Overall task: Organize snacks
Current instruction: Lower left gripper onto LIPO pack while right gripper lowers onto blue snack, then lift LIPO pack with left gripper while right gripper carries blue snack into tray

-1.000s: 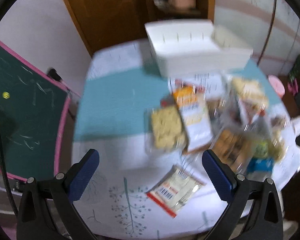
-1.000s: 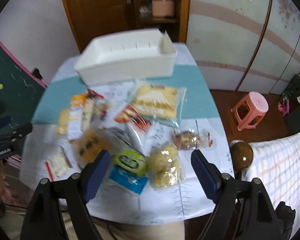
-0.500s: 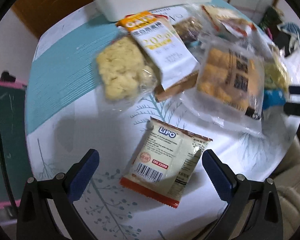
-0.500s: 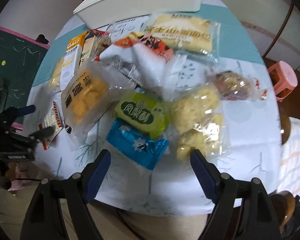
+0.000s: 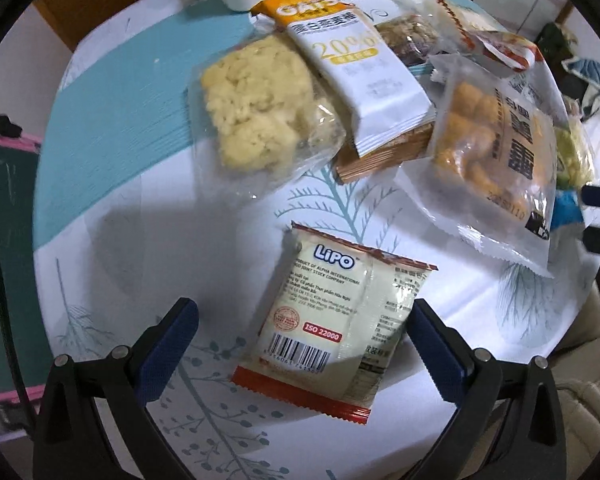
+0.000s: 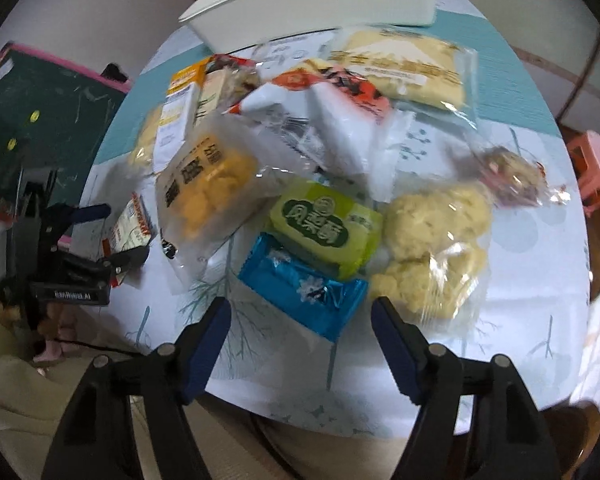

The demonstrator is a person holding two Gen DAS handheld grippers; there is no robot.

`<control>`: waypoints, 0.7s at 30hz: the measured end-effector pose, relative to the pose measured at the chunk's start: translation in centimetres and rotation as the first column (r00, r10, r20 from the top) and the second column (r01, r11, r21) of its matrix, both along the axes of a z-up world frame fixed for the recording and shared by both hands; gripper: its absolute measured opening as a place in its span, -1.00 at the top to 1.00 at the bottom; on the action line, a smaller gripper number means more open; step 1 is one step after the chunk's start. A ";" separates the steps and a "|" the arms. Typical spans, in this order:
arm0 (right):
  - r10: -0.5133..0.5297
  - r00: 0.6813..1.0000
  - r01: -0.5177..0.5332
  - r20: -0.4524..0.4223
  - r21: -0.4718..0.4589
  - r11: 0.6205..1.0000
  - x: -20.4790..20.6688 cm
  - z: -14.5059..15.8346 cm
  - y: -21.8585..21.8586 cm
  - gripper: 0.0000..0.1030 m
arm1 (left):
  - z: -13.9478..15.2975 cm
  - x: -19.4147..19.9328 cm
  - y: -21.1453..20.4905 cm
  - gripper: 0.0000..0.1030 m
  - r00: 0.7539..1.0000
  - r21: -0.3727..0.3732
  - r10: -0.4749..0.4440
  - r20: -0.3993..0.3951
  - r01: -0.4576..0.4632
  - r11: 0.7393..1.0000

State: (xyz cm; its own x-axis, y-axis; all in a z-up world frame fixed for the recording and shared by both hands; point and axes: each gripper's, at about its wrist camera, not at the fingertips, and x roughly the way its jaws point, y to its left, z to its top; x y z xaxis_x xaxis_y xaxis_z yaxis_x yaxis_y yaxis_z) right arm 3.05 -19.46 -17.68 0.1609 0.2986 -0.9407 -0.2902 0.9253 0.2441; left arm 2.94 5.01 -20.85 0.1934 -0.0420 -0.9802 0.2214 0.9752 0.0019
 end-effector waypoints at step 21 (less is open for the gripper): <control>0.112 0.992 -0.110 0.060 -0.034 0.993 -1.7 -0.7 2.6 0.31 | 1.1 -1.9 0.9 0.14 0.997 -0.034 -0.019 0.071 0.022 0.999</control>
State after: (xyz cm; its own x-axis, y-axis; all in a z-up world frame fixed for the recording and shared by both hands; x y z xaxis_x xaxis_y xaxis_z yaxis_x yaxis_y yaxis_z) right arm 1.36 -16.85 -18.37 0.1864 0.2896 -0.9388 -0.4053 0.8932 0.1950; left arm 1.09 5.92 -19.74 0.2605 -0.0807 -0.9621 0.2420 0.9701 -0.0159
